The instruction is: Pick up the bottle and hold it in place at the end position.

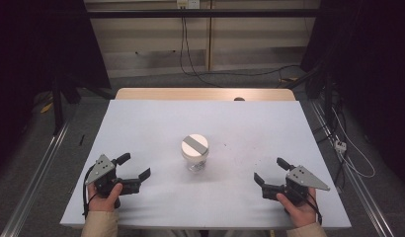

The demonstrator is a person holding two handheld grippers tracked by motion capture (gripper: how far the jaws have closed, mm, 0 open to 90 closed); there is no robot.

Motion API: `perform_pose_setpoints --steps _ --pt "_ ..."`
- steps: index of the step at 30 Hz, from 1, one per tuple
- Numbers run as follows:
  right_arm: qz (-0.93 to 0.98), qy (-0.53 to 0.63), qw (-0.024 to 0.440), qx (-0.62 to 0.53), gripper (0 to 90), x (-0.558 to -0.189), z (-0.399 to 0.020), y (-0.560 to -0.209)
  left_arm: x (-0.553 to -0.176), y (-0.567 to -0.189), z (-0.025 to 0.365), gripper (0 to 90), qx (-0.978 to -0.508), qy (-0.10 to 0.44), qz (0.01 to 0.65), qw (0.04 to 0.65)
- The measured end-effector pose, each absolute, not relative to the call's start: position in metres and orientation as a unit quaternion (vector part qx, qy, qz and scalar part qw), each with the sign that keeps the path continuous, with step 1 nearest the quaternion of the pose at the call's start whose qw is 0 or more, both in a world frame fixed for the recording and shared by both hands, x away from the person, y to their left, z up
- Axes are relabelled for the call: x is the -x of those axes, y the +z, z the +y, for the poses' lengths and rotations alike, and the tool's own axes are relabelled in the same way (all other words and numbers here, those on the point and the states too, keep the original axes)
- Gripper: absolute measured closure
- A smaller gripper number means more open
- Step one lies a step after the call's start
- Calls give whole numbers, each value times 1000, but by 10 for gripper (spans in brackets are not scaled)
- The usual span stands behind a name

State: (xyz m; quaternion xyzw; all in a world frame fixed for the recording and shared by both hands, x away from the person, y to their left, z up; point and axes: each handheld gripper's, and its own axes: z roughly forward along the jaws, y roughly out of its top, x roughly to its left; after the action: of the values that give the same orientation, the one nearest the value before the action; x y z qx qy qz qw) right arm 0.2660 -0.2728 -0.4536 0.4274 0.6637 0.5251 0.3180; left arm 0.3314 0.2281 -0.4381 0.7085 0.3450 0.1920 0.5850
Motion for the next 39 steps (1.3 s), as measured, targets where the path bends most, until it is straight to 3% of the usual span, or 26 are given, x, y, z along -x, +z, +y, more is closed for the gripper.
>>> perform_pose_setpoints --steps 13,39 --pt "663 526 319 -426 42 -268 -273 -453 -331 -433 205 28 -709 178 320 602" --pt "663 522 325 -426 42 -268 -274 -452 -346 -430 144 29 -744 166 309 568"
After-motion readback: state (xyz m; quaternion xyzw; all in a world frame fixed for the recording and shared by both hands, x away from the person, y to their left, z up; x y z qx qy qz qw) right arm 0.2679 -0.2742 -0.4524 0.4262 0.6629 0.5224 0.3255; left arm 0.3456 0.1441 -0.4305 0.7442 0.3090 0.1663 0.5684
